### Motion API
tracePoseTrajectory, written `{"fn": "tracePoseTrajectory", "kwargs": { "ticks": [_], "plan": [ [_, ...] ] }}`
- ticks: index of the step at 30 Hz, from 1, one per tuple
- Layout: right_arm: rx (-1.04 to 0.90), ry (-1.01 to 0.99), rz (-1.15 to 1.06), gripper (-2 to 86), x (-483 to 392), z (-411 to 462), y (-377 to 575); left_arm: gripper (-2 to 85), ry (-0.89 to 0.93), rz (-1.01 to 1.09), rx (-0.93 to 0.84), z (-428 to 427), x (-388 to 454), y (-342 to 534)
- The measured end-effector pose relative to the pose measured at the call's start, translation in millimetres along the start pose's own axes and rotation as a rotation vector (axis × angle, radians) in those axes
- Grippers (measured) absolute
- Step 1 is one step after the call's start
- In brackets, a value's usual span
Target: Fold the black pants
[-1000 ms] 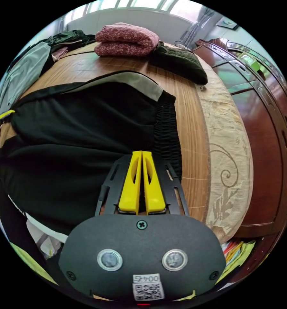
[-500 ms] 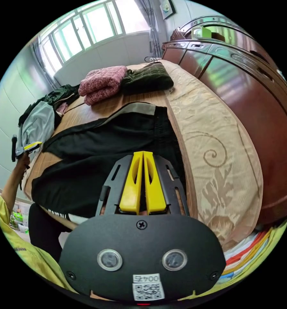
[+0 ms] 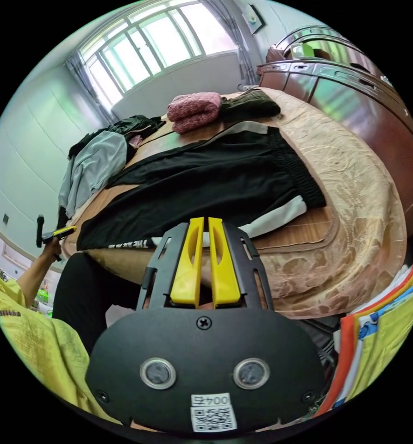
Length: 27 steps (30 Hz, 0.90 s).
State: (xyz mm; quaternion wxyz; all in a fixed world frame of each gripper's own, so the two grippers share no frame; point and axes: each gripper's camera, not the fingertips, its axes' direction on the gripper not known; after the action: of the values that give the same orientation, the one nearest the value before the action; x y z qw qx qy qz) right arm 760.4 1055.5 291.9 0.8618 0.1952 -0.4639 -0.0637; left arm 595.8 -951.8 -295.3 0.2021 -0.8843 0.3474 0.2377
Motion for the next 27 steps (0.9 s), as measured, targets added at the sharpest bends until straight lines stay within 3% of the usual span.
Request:
{"fn": "tracePoseTrajectory", "kwargs": {
  "ticks": [7, 10, 14, 19, 22, 27],
  "plan": [
    [-0.052, -0.082, -0.021, 3.9, -55, 50, 8, 0.1, 0.067, 0.084, 0.123, 15, 4, 2],
    [-0.087, -0.085, 0.020, 2.0, -57, 78, 12, 0.1, 0.022, 0.114, 0.008, 46, 12, -15],
    [-0.091, -0.083, 0.056, 0.1, -52, 98, 18, 0.1, 0.102, 0.008, 0.008, 57, -14, -33],
    [-0.039, 0.068, 0.082, 1.2, -15, 126, 15, 0.1, 0.116, 0.014, 0.058, 36, -15, -35],
    [-0.161, 0.163, 0.141, 2.1, 19, 183, 25, 0.1, 0.055, 0.063, -0.039, 61, 0, -27],
    [-0.128, 0.129, 0.181, 3.8, 20, 215, 50, 0.1, 0.095, 0.001, 0.121, 32, 13, -18]
  ]
}}
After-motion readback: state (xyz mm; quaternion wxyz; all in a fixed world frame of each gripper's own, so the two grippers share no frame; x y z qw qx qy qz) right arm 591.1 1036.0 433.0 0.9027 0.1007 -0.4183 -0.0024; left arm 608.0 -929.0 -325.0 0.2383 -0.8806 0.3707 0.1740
